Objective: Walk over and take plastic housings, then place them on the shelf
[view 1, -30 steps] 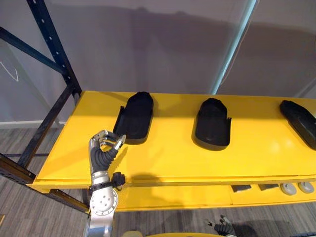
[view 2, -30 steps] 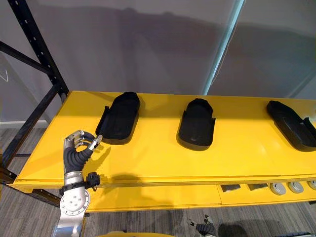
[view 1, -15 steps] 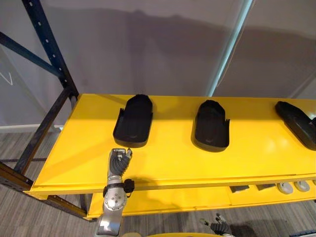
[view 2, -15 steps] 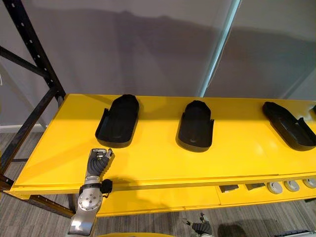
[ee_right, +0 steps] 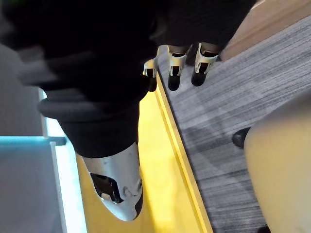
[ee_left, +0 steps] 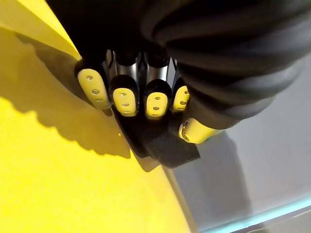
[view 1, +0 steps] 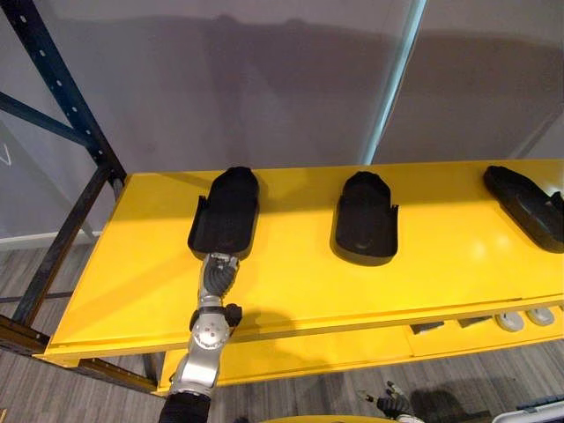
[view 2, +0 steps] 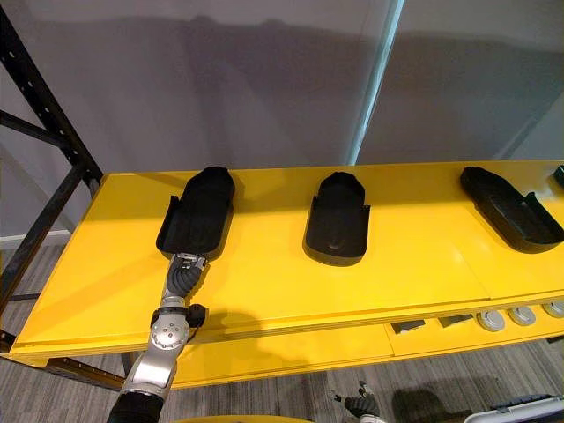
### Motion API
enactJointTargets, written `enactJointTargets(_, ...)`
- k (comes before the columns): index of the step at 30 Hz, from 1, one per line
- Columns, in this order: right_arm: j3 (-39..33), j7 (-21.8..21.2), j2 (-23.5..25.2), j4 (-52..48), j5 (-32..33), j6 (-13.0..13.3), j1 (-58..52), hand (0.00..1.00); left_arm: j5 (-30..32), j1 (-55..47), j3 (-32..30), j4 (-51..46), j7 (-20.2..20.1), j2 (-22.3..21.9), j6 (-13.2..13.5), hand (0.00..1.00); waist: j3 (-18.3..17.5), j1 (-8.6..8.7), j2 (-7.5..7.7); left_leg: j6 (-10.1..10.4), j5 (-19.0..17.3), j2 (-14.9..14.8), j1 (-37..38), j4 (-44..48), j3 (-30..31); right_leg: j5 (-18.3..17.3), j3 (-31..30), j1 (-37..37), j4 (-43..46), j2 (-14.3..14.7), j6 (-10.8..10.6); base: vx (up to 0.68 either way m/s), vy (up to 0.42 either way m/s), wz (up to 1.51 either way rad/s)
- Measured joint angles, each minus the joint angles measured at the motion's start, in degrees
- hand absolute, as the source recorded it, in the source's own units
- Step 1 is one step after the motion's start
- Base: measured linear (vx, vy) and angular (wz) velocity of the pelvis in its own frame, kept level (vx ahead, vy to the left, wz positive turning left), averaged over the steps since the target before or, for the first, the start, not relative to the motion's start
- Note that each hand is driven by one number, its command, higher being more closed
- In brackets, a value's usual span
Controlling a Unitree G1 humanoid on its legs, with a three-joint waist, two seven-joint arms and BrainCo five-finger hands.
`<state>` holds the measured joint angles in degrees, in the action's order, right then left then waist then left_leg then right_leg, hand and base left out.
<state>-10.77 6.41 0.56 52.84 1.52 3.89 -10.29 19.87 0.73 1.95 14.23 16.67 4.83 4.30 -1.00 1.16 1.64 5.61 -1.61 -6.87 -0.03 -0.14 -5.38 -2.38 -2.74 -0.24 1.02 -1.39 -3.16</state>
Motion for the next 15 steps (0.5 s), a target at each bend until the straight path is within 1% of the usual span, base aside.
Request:
enactJointTargets(4,0.0,-0.1,0.0,0.2,0.0,0.0,0.9,0.0,0.0,0.8,-0.4,1.0,0.2,0.7,0.2,1.0,0.0,1.2,0.04,-0.1,0.7,0.1,0.7,-1.5,-0.5,0.4,-0.4,0.1,-0.7,0.0,-0.2,-0.01,0.003,-0.05)
enactJointTargets(11,0.0,-0.1,-0.2,0.3,-0.1,0.0,1.0,0.0,0.0,2.8,-0.3,2.0,0.2,1.1,0.6,1.0,0.2,1.36,0.36,-0.1,1.1,0.3,1.0,-2.6,-0.4,0.6,-0.3,0.2,-1.3,-0.1,-0.1,0.0,0.0,0.0)
enactJointTargets(15,-0.1,-0.1,-0.5,0.3,-0.1,0.0,1.0,0.0,0.0,2.5,0.5,0.2,-0.1,1.1,0.5,1.0,0.7,1.55,0.7,-0.3,1.5,0.8,1.8,-3.3,0.3,0.6,0.4,1.3,-1.8,-0.6,-0.2,0.02,0.011,0.08)
